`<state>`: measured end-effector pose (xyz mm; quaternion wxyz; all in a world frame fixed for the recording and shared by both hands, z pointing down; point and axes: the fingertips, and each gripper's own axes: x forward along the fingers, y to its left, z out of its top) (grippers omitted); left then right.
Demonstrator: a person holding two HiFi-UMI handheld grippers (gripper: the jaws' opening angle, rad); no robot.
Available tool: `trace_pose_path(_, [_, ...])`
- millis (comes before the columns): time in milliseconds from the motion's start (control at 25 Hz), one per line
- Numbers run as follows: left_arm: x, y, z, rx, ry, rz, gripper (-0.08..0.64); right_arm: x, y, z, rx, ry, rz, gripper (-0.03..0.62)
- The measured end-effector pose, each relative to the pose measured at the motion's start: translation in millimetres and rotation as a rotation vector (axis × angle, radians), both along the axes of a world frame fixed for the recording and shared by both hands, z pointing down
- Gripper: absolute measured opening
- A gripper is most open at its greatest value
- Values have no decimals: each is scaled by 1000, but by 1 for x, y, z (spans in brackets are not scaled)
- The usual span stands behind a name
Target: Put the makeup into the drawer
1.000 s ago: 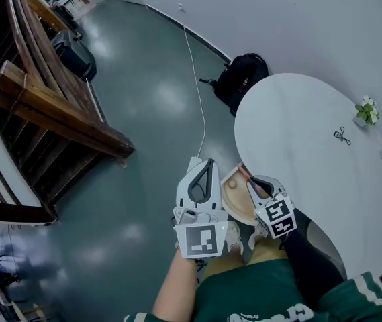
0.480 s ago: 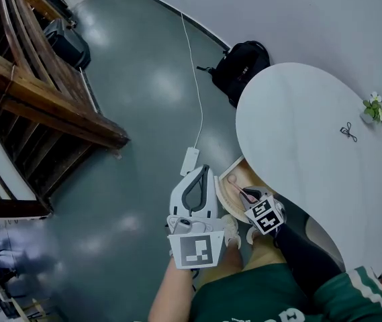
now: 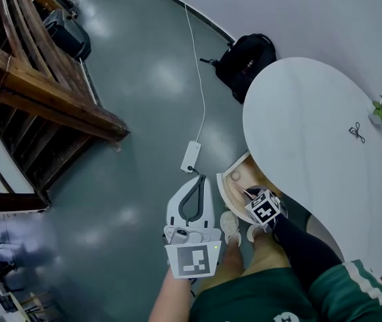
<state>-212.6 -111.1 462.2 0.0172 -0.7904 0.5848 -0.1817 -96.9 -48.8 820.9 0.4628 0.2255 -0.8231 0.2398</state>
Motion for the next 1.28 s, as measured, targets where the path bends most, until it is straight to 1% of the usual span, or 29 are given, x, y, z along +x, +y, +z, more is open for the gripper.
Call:
trace_pose_path(160, [-6,6,10,-21,6,-16,0,4,3,13,-31,25,-1,49])
trace_pose_path(360, [-12,10,13,-25,3,-26,0,3,10,14,-60,31,4,49])
trace_pose_path(560, [-15,12,11,-24,8,-28,0,2,11,14,-67,31,9,51])
trace_pose_path(600, [-15,12,10,-22,13,-29,0,1,12,14,-75,25,10,65])
trace_pose_path(640, [-14,12,10,-18,16,-29,0,0,12,15,-84,18,10,127])
trace_pose_path(680, [-14,12,9,-16,16,-28,0,0,12,15,-90,14,9,210])
trace_pose_path(720, [-13,12,9,-14,14,-25,0,0,12,16,-91,14,9,264])
trace_pose_path(760, [-13,12,9,-13,10,-22,0,0,12,15,-89,16,9,288])
trace_pose_path(960, [-9,13,7,-14,20,-19,0,4,11,10,-70,7,28,281])
trace_pose_path(1040, [-8,14,4,-8,25,-17,0,3,8,3,-45,-7,39,276])
trace_pose_path(1120, [-9,14,-1,-1,27,-17,0,-2,3,-14,5,-31,38,275])
trace_pose_path(1200, [-10,14,-6,10,32,-22,0,-10,-3,-40,83,-65,20,275])
trace_pose_path(1280, [-12,15,-13,24,44,-27,0,-18,-10,-75,176,-116,23,272])
